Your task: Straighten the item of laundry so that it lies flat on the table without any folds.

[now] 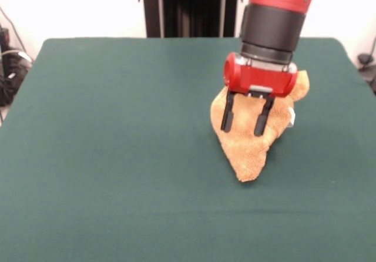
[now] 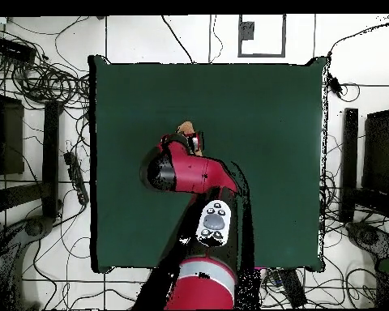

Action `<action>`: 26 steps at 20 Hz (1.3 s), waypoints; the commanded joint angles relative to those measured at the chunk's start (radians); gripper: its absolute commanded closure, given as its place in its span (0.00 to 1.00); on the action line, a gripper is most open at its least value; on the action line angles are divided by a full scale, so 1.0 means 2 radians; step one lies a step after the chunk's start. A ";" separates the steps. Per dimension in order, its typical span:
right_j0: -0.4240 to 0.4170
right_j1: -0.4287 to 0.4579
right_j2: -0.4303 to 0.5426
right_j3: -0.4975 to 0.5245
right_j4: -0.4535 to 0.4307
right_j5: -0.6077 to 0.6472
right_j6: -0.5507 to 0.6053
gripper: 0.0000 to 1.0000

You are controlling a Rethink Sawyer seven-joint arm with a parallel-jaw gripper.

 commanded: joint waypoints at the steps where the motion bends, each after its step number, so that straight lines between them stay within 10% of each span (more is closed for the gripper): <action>1: 0.011 -0.022 0.059 0.051 0.025 0.049 0.112 0.00; 26: 0.099 -0.036 0.035 0.146 0.165 0.088 0.198 0.00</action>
